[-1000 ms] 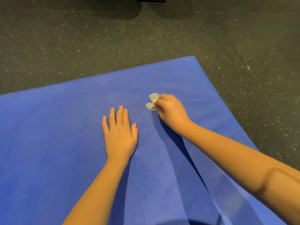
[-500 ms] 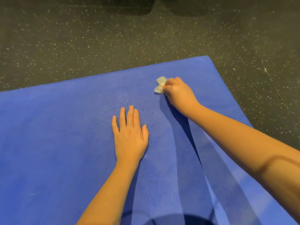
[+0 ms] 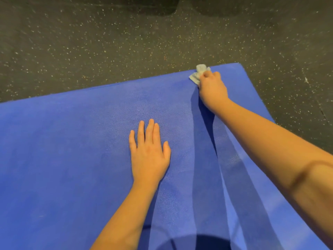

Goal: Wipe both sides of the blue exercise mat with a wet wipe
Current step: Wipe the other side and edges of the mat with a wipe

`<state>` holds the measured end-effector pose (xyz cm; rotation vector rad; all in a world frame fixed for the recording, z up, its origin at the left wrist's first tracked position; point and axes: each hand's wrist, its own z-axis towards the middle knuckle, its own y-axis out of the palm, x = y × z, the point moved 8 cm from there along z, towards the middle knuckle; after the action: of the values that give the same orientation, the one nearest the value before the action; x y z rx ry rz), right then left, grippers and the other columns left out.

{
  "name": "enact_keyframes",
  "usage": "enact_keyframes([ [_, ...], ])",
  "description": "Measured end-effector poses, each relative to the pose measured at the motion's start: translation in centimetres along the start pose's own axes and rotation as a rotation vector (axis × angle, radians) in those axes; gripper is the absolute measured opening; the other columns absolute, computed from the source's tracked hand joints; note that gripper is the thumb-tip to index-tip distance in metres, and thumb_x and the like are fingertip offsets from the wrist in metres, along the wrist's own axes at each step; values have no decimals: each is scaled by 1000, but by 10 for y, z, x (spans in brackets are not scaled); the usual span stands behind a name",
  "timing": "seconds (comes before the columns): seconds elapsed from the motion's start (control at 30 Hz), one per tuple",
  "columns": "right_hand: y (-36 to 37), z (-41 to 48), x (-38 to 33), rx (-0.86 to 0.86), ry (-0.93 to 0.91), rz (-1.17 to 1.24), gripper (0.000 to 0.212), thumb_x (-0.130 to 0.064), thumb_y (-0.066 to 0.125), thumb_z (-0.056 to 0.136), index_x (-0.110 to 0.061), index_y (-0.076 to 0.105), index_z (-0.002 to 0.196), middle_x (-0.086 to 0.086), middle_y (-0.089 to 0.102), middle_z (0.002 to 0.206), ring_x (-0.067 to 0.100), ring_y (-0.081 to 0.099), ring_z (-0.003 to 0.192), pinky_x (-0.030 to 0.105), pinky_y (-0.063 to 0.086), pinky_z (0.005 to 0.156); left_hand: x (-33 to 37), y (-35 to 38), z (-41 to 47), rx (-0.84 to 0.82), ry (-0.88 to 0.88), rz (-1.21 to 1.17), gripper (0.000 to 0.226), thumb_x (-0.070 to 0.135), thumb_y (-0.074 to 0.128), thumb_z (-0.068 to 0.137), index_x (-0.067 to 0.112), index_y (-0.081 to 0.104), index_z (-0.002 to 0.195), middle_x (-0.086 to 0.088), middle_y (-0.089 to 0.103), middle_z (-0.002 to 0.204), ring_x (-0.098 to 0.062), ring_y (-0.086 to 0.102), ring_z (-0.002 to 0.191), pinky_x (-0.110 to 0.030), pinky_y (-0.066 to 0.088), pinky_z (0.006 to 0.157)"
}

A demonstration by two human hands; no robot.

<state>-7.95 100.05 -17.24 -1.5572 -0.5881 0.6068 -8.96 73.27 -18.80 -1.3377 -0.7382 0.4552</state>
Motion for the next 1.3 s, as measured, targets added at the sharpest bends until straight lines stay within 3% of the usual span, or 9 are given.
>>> enact_keyframes([
  [0.2, -11, -80, -38, 123, -538, 265, 26, -5, 52, 87, -8, 68, 107, 13, 62, 100, 35, 52, 88, 35, 43, 66, -1, -1, 2, 14, 3, -1, 59, 38, 32, 91, 6, 50, 138, -9, 44, 149, -31, 31, 142, -51, 20, 116],
  [0.37, -18, -90, 11, 274, -220, 277, 10, 2, 59, 84, -2, 66, 79, 11, 51, 71, 36, 51, 69, 30, 34, 52, -2, 0, 1, 14, 8, -12, 60, 38, 31, 91, 5, 49, 138, -10, 45, 148, -32, 32, 141, -53, 21, 115],
  [0.53, -8, -177, -18, 121, -529, 329, 19, -12, 53, 87, -6, 70, 84, 7, 66, 89, 30, 56, 79, 27, 43, 55, 1, -2, 2, 40, 25, 10, 56, 34, 35, 91, 2, 51, 134, -13, 50, 141, -32, 42, 134, -49, 25, 111],
  [0.67, -15, -178, 38, 232, -177, 334, 13, 2, 59, 81, -5, 69, 79, 10, 63, 82, 36, 56, 75, 36, 48, 52, 7, -10, -2, 79, 38, 46, 39, 22, 51, 91, 0, 55, 123, -14, 56, 122, -33, 52, 110, -46, 40, 92],
  [0.73, -19, -202, 26, 228, -223, 370, 11, 0, 61, 81, -4, 69, 76, 9, 61, 77, 34, 56, 72, 31, 45, 57, 15, -12, -13, 93, 29, 30, 37, 19, 60, 88, 1, 57, 120, -15, 57, 120, -35, 53, 107, -48, 43, 87],
  [0.87, -17, -249, 19, 137, -427, 344, 19, -13, 56, 85, -4, 70, 76, 8, 67, 87, 31, 60, 72, 28, 50, 55, 31, 0, -52, 1, 113, -37, 58, 39, 37, 92, 4, 52, 135, -21, 45, 143, -41, 37, 136, -50, 23, 109],
  [1.03, -18, -253, 56, 259, -78, 355, 14, -12, 62, 81, -5, 69, 72, 8, 64, 79, 32, 59, 71, 33, 50, 49, 26, 3, -55, -29, 102, -58, 62, 43, 32, 93, 7, 46, 142, -17, 36, 152, -37, 25, 144, -49, 16, 117],
  [1.17, -16, -292, 26, 26, -303, 383, 12, -16, 62, 77, -11, 67, 67, 1, 62, 72, 24, 56, 67, 26, 44, 48, 28, 4, -56, -55, 121, -58, 62, 42, 31, 93, 6, 46, 142, -18, 36, 151, -39, 26, 143, -50, 17, 116],
  [1.3, -16, -295, 77, 80, 44, 415, 11, -4, 68, 77, -10, 65, 68, -1, 51, 68, 27, 53, 69, 27, 35, 55, 26, 4, -55, -74, 122, -56, 62, 42, 29, 93, 5, 46, 141, -20, 38, 150, -41, 27, 141, -53, 19, 115],
])
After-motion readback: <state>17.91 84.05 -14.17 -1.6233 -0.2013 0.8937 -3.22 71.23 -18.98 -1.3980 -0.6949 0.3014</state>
